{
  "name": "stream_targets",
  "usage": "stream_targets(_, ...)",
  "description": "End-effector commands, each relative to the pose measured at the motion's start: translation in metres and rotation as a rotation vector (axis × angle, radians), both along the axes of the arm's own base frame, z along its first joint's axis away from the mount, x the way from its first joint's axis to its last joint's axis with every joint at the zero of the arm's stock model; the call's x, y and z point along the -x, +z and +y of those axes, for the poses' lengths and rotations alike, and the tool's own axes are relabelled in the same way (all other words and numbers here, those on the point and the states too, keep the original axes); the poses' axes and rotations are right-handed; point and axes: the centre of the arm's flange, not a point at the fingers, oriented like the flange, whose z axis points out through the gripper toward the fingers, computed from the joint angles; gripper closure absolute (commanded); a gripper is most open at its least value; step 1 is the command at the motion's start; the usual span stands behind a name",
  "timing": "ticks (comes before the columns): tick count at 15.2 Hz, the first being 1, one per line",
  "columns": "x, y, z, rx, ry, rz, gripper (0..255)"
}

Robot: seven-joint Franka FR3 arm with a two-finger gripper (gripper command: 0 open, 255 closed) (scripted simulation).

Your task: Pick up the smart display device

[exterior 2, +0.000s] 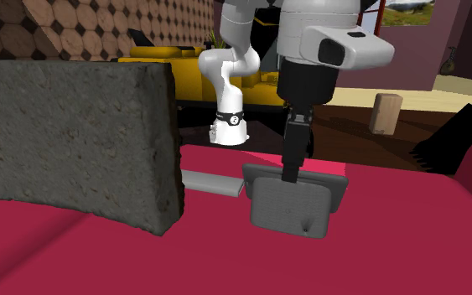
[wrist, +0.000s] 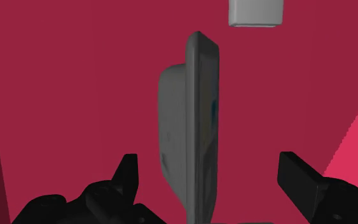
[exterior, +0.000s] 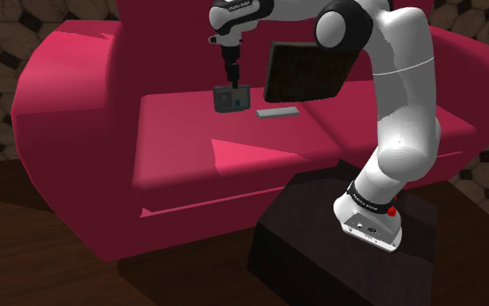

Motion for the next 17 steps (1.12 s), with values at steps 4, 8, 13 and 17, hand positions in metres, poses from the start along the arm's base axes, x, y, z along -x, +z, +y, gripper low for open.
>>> stream_targets(4, -0.001, -0.026, 0.0, -0.002, 0.005, -0.001, 0)
stream_targets(8, -0.001, -0.033, 0.0, -0.002, 0.005, -0.001, 255)
stream_targets(13, -0.001, -0.033, 0.0, -0.002, 0.005, -0.001, 255)
stream_targets(17, -0.001, -0.034, 0.0, -0.002, 0.005, -0.001, 255)
